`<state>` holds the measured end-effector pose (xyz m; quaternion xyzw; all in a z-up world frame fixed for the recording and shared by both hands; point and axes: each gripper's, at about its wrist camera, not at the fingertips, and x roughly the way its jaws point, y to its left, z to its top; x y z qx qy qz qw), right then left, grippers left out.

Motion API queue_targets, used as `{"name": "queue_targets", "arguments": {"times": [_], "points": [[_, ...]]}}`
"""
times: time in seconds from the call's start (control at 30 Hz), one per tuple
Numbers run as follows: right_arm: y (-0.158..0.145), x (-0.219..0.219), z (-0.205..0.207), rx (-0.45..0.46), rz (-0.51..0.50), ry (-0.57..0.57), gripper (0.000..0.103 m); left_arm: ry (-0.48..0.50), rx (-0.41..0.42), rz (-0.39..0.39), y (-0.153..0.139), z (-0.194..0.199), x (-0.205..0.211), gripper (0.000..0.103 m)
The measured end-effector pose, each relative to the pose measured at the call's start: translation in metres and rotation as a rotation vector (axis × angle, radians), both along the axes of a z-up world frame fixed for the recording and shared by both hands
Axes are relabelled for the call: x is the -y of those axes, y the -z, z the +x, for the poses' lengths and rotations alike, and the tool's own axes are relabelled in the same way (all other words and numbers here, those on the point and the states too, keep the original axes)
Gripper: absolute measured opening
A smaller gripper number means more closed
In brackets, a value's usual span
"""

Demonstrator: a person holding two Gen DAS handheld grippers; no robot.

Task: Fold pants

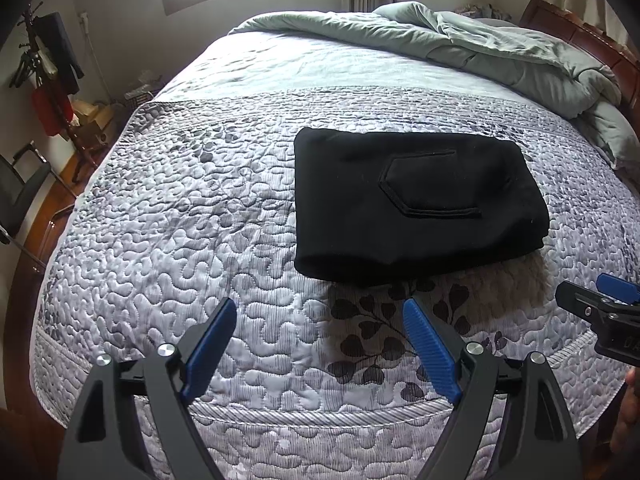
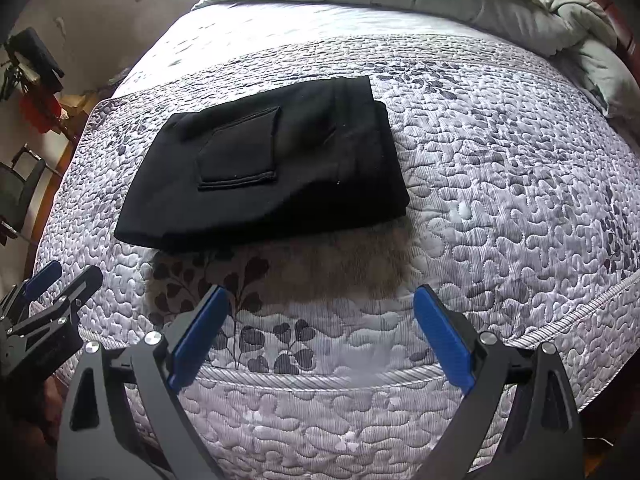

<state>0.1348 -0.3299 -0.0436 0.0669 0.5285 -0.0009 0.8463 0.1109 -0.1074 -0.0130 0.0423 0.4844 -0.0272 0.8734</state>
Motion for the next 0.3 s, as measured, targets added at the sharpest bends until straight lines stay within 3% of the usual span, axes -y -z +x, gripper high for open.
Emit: {"name": "queue_targets", "arguments": {"times": [0.3], "points": [[0.0002,0.0005,0.0000,0.001,0.002,0.000,0.094,-0.003,0.004,0.008,-0.0037,-0.0003,0.0020,0.087]]}}
